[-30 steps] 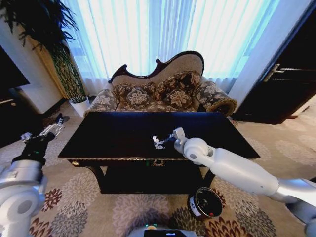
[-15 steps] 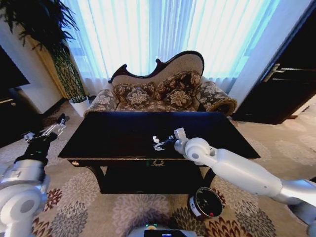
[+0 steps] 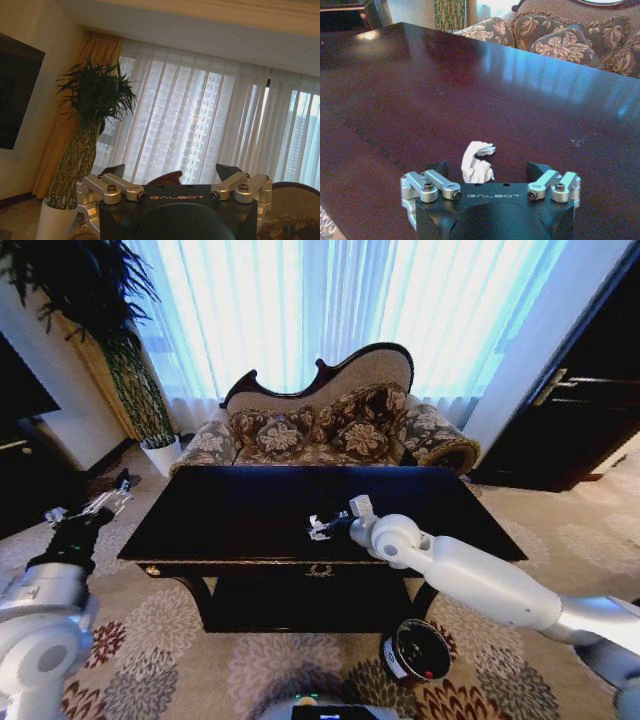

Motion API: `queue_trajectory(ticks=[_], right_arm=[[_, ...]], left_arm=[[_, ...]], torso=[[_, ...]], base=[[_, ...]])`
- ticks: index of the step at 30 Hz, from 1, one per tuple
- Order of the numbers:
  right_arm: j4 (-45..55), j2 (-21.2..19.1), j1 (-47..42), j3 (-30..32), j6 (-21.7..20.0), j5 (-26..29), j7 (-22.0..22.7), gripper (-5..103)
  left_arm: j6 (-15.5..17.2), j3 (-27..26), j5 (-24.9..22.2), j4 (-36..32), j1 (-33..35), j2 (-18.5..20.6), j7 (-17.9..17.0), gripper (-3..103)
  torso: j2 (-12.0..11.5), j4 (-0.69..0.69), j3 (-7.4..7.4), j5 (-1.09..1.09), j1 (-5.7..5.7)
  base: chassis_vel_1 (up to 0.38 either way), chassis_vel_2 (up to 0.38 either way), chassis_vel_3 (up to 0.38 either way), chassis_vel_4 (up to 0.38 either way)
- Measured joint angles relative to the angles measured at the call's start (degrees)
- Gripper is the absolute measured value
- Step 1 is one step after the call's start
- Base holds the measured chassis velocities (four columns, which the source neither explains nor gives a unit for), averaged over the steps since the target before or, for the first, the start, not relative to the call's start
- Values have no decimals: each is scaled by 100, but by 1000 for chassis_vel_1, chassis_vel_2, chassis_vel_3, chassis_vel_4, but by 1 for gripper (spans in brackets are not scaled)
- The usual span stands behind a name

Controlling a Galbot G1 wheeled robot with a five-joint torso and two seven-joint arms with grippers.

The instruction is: Move to the front of the table and place the trash on the table into the trash bin.

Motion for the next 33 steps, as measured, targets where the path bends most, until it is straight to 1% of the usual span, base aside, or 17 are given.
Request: queue_trajectory(ticks=[3,5,9,10,13,15,16,18,19,20,21,24,25,28,29,32,33], right_arm=[[-5,-5,0,6,2,-19,-61,77],[-5,-10,0,13,2,-20,-81,77],[14,-46,-15,48,2,-22,-144,54],[14,-46,-15,48,2,-22,-144,54],[28,-86,-73,105,2,-40,-212,38],[36,-103,-108,136,2,-48,-244,38],[48,-119,-137,171,5,-50,-285,33],[83,-155,-229,282,42,-54,-469,23],[83,-155,-229,282,42,-54,-469,23],[117,-175,-319,385,87,-82,-639,17],[172,-197,-446,524,149,-128,-827,17],[426,-287,-1007,1075,343,-198,-1377,2],[426,-287,-1007,1075,343,-198,-1377,2],[664,-474,-1601,1798,508,-236,-1869,1],[664,-474,-1601,1798,508,-236,-1869,1],[935,-687,-2089,2440,526,-223,-1964,0],[935,-687,-2089,2440,526,-223,-1964,0]], left_arm=[[0,22,11,3,-5,-1,0,100],[0,23,15,6,-7,-1,0,100],[0,23,21,2,-5,-3,0,100],[0,23,21,2,-5,-3,0,100],[0,12,21,-10,5,-4,0,100],[0,7,21,-14,10,-8,1,100],[0,5,21,-18,16,-15,0,100],[-1,2,25,-27,24,-29,0,100],[-1,2,25,-27,24,-29,0,100],[-1,1,28,-34,27,-38,0,100],[-2,-2,29,-44,31,-45,0,100],[-3,-13,29,-80,46,-60,1,100],[-3,-13,29,-80,46,-60,1,100],[-4,-29,29,-111,69,-61,1,100],[-4,-29,29,-111,69,-61,1,100],[-4,-34,29,-123,91,-61,1,100],[-4,-34,29,-123,91,-61,1,100]], torso=[[0,0,0,0,0],[0,0,0,0,0],[0,0,0,0,0],[0,0,0,0,0],[0,0,0,0,0],[0,0,0,1,0],[0,0,0,1,0],[0,0,0,0,0],[0,0,0,0,0],[0,0,0,0,0],[-1,0,0,1,0],[-1,1,1,1,0],[-1,1,1,1,0],[-1,0,0,0,0],[-1,0,0,0,0],[-1,-1,0,0,0],[-1,-1,0,0,0]], base=[[0,0,0,0],[0,0,0,0],[0,0,0,0],[0,0,0,0],[0,0,0,0],[0,0,0,0],[0,0,0,0],[0,0,0,0],[0,0,0,0],[0,0,0,0],[0,0,0,0],[0,0,0,0],[0,0,0,0],[0,0,0,0],[0,0,0,0],[0,0,0,0],[0,0,0,0]])
